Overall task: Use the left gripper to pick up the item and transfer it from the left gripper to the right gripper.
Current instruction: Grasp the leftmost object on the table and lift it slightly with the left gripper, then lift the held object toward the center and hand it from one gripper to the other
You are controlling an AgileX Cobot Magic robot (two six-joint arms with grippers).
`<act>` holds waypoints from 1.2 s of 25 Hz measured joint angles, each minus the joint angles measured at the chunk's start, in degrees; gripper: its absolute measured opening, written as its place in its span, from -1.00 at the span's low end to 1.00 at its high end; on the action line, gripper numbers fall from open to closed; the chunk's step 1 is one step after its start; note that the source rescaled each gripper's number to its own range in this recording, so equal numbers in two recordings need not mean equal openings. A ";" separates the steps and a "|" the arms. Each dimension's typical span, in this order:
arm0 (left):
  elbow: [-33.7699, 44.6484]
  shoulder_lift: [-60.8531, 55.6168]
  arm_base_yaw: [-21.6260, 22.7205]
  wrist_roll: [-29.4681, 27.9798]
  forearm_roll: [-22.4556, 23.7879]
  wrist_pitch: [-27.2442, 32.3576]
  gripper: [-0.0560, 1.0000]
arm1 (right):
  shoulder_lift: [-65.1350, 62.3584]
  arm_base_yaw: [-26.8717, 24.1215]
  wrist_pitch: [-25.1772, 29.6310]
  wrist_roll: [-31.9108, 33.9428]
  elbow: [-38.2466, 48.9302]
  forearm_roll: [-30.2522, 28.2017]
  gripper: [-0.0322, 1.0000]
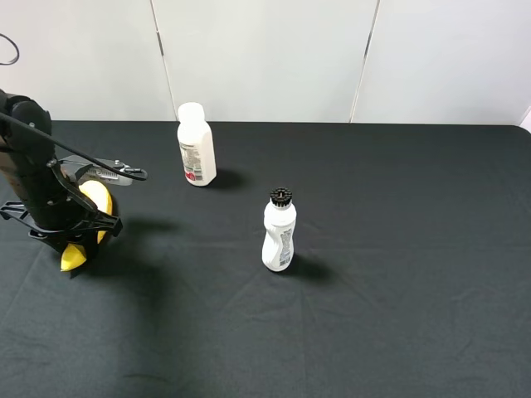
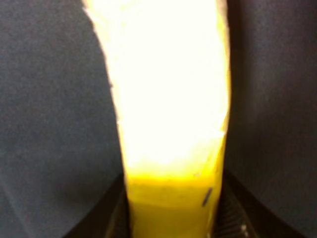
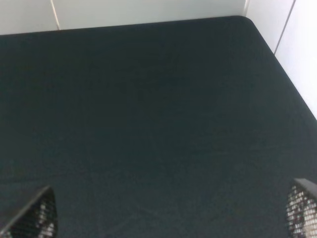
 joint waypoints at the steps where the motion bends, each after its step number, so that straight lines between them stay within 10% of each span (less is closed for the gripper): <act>1: 0.00 0.00 0.00 0.00 0.00 0.00 -0.89 | 0.00 0.00 0.00 0.00 0.00 0.00 1.00; 30: 0.00 -21.37 0.00 0.00 0.79 9.86 -0.89 | 0.00 0.00 0.00 0.00 0.00 0.00 1.00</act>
